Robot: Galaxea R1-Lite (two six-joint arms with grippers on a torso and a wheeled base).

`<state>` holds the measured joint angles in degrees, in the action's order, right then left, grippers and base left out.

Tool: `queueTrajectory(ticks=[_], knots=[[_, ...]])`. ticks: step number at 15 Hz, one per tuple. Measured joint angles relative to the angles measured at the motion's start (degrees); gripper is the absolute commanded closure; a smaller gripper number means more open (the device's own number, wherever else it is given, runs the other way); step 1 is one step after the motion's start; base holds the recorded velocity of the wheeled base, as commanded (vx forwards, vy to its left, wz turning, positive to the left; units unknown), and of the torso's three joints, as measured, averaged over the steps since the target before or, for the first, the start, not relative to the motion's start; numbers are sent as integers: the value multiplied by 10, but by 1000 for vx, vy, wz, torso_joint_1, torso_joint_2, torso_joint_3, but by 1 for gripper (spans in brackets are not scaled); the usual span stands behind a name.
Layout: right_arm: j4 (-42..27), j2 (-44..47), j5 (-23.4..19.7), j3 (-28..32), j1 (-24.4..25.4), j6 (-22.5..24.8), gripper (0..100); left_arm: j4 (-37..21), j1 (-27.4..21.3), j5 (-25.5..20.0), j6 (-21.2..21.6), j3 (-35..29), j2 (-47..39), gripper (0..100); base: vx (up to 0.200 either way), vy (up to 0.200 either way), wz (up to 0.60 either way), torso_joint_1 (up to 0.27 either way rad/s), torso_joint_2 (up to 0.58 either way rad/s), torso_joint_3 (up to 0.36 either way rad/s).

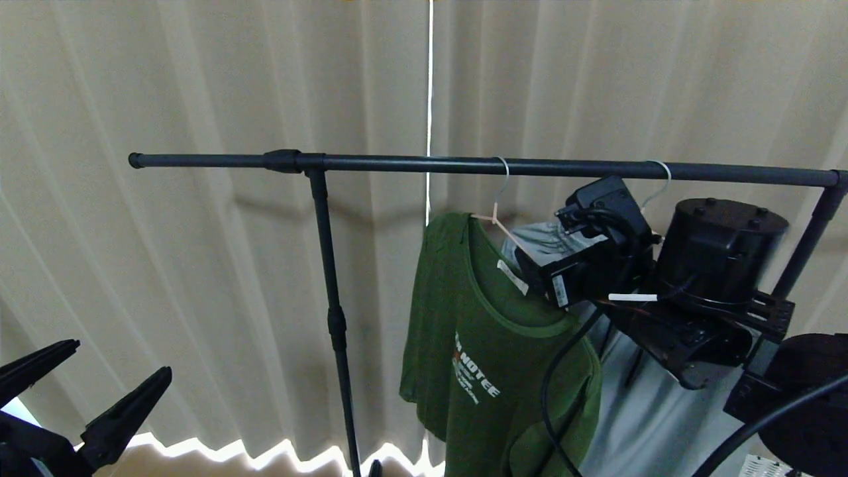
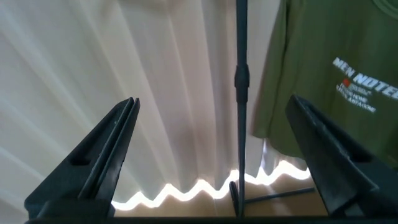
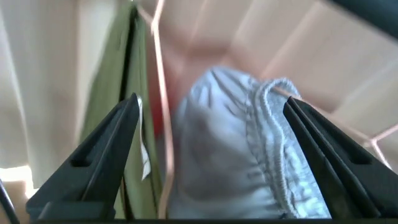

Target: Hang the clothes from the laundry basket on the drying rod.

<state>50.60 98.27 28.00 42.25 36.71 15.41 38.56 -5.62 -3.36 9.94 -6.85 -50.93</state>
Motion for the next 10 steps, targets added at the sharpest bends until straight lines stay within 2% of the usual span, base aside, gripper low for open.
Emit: queueTrajectory(ticks=[3, 6, 10], knots=[[0, -62, -1, -43, -12, 0, 0, -1, 26, 1, 0, 9, 37, 0, 0, 0, 0, 0, 0, 0], [-2, -150, -9, -112, -49, 1, 0, -2, 54, 2, -1, 18, 75, 0, 0, 0, 0, 0, 0, 0], [-35, -292, -29, -186, -98, 4, 0, -2, 123, 1, 0, 29, 103, 0, 0, 0, 0, 0, 0, 0]])
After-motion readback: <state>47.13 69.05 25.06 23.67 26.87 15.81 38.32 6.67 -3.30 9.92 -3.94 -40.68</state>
